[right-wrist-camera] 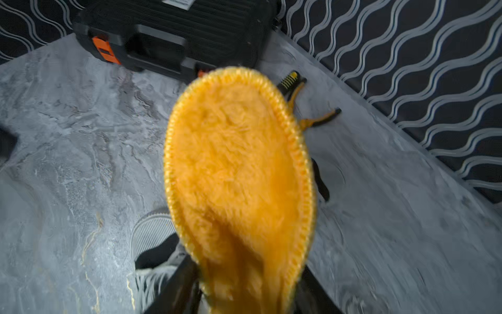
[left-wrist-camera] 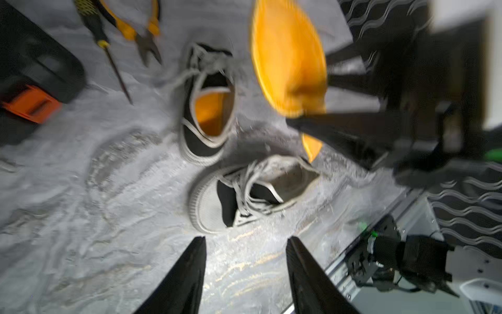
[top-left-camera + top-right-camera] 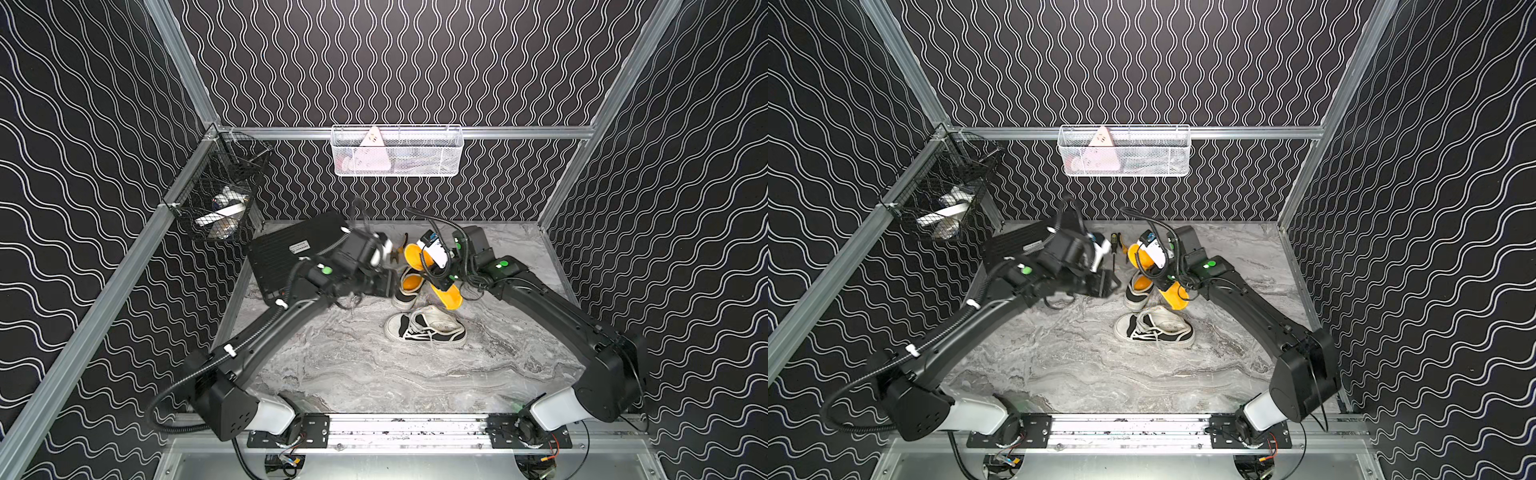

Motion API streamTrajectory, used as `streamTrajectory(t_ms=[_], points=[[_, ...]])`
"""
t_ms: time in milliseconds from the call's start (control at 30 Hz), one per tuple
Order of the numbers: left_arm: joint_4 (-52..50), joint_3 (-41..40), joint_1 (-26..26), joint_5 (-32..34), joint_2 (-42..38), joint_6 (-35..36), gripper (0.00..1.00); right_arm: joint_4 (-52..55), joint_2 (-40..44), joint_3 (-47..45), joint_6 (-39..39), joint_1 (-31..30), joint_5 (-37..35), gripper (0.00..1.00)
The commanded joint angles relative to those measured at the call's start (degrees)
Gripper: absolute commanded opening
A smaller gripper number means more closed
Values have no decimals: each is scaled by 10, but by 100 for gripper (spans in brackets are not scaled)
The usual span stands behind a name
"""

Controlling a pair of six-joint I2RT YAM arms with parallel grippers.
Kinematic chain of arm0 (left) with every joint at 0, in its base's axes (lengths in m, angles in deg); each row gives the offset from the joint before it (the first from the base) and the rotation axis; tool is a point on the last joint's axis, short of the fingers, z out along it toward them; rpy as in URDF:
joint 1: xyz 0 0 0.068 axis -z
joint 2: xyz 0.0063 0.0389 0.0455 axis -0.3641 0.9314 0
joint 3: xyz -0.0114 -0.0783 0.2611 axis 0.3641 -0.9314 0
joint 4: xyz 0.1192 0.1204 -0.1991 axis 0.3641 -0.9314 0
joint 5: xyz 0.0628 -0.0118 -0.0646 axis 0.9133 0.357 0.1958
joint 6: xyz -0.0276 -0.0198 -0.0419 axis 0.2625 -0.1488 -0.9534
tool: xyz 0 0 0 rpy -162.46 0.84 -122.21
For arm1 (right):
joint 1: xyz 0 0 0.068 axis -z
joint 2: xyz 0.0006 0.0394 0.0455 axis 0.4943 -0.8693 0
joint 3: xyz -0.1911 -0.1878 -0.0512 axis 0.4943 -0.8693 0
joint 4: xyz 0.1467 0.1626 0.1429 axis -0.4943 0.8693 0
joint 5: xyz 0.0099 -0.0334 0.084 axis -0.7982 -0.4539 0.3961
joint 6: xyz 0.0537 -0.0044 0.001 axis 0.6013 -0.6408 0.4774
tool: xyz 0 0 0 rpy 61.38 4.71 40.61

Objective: Insert the insole into the shoe
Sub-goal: Pick up the insole from the center of the board, then insert the insole into the shoe.

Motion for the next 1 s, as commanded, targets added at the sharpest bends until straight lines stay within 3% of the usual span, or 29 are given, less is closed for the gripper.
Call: streamTrajectory(t_ms=[0,300,533,967], points=[[30,-29,71,105,21,-71,53,61,29,-11,20,25,-21,49],[114,-54,176,176,109,-206,56,88,54,-33,67,104,-37,50],[75,-3,197,247,180,-240,57,81,49,-30,81,109,-32,50],[43,50,199,267,258,-244,54,67,42,-42,89,125,-24,51]])
